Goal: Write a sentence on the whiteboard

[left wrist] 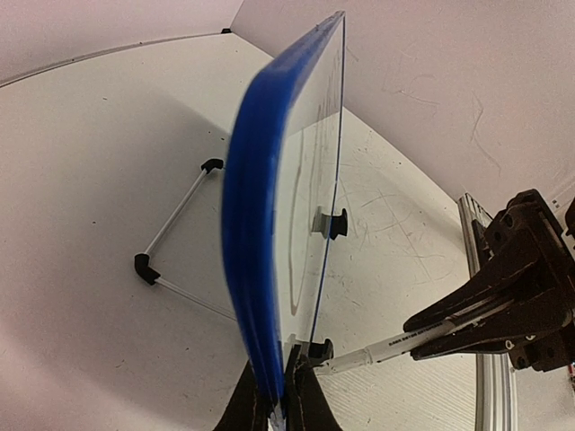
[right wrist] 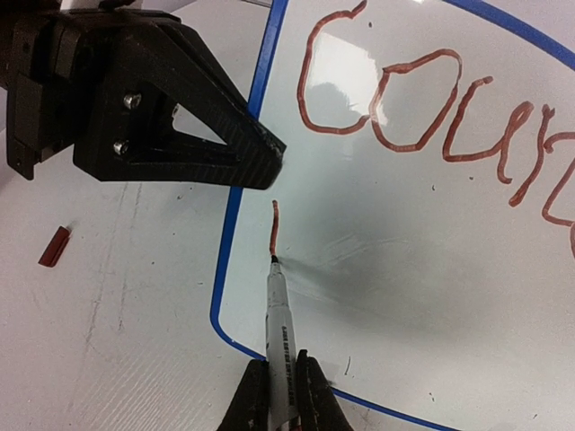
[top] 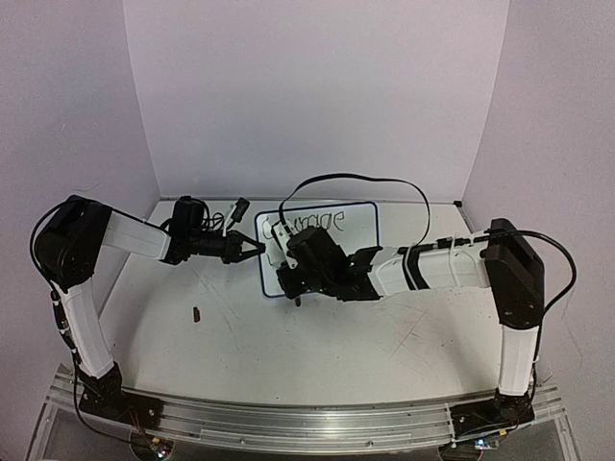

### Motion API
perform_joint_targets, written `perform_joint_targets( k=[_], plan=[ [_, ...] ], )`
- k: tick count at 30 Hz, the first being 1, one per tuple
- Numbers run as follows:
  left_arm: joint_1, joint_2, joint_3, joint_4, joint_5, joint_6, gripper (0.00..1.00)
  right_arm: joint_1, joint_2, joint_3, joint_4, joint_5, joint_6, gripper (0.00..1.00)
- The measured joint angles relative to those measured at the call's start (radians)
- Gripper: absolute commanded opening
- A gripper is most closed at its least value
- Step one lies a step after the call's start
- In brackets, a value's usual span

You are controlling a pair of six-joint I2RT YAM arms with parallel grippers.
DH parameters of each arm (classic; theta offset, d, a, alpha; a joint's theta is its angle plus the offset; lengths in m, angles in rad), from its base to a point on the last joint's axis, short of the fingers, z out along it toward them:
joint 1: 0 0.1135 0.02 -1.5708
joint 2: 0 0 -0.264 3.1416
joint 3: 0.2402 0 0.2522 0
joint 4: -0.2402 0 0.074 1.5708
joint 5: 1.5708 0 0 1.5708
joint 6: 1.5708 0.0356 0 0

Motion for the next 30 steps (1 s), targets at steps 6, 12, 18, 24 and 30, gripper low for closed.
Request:
perform_joint_targets(
  k=[6,12,18,24,30],
  plan=[
    [-0.002,0.0,0.001,-0.003,-0.002,0.0,0.0,0.0,0.0,0.0,-0.001,0.006,0.0,0.0],
    [-0.004,0.0,0.006,-0.006,-0.007,0.0,0.0,0.002,0.0,0.0,-0.001,0.018,0.0,0.0],
    [-0.004,0.0,0.006,-0.006,-0.008,0.0,0.0,0.005,0.0,0.002,-0.003,0.04,0.0,0.0],
    [-0.004,0.0,0.006,-0.006,-0.008,0.0,0.0,0.009,0.0,0.008,-0.006,0.061,-0.001,0.0],
    [-0.004,0.0,0.006,-0.006,-0.011,0.0,0.0,0.009,0.0,0.016,-0.008,0.079,-0.001,0.0]
  ],
)
